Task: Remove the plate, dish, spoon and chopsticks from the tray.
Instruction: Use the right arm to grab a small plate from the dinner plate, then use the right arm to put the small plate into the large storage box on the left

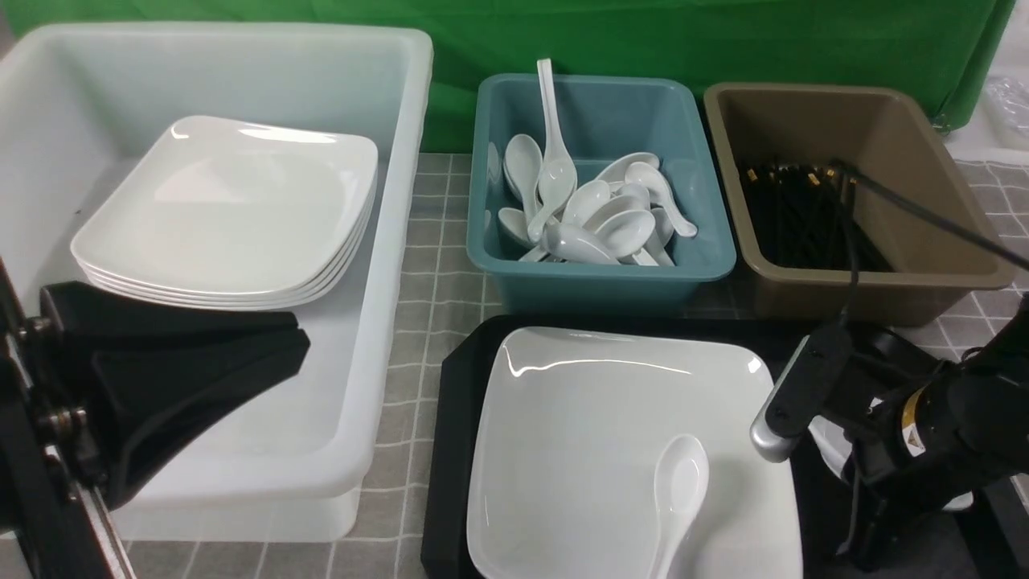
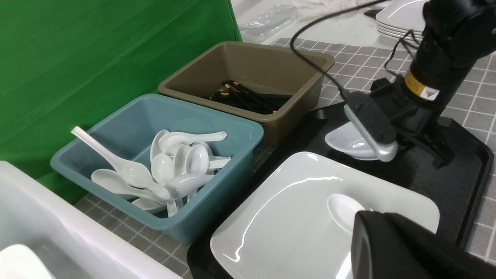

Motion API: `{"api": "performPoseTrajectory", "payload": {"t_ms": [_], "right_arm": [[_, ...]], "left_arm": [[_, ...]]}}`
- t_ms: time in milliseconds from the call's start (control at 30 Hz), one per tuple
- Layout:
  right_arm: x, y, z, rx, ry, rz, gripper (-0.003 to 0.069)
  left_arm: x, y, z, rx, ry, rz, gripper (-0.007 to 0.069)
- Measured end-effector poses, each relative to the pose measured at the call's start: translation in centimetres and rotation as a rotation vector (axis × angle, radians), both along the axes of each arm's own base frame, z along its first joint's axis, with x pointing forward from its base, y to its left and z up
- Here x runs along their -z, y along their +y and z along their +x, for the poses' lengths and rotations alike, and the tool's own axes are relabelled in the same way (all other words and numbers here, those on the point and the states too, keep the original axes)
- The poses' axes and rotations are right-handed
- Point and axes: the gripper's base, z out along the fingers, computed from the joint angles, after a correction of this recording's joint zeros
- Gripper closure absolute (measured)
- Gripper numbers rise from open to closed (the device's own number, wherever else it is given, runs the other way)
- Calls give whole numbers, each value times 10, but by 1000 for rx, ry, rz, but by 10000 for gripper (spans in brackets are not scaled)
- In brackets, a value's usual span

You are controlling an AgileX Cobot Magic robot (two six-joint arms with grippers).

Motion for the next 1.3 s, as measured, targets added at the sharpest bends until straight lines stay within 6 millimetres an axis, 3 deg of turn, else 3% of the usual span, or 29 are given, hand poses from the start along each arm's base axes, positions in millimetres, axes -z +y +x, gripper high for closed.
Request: {"api": "performPoseTrajectory", "payload": {"t_ms": [33, 133, 200, 233, 300, 333, 433, 567, 600, 633, 667, 700, 767, 867, 933, 1133, 1300], "right_arm": [[-2, 0, -1, 4, 0, 0, 599], [-38, 4, -17, 65, -23, 23, 600], [-75, 14, -26, 74, -99, 91, 601], [-79, 15, -27, 80, -104, 97, 601], [-133, 39, -38, 41, -191, 257, 601], [-137, 41, -39, 36, -194, 268, 601], [-195, 88, -51, -124, -249, 449, 601], [-223, 134, -51, -266, -269, 510, 601], [-228, 161, -49, -334, -260, 523, 601], [-224, 184, -45, -380, -236, 522, 601], [-223, 191, -44, -391, -229, 529, 601], [-219, 221, -40, -458, -195, 537, 601], [-207, 255, -34, -514, -146, 543, 601], [-191, 293, -24, -562, -102, 545, 601], [-186, 306, -18, -569, -99, 551, 601], [-126, 357, 12, -561, -55, 517, 601], [-82, 368, 31, -530, -11, 470, 601]], "left_arm": [[0, 0, 0, 0, 0, 0, 620], [0, 0, 0, -5, -2, -5, 620], [-2, 1, 2, -28, -3, -11, 620], [-2, 2, 2, -30, 0, -16, 620], [-10, 8, 2, -105, 37, -9, 620], [-11, 9, 1, -107, 27, 4, 620], [-28, 29, -12, -267, 75, 9, 620], [-38, 54, -36, -415, 56, -4, 620], [-39, 65, -49, -470, 42, -18, 620], [-38, 73, -60, -508, 36, -26, 620], [-38, 75, -62, -514, 36, -27, 620], [-35, 84, -75, -549, 42, -34, 620], [-32, 91, -87, -569, 30, -41, 620], [-29, 99, -101, -587, 11, -65, 620], [-29, 102, -106, -592, 2, -76, 620], [-25, 105, -111, -609, 22, -76, 620], [-25, 105, -111, -608, 23, -77, 620]]}}
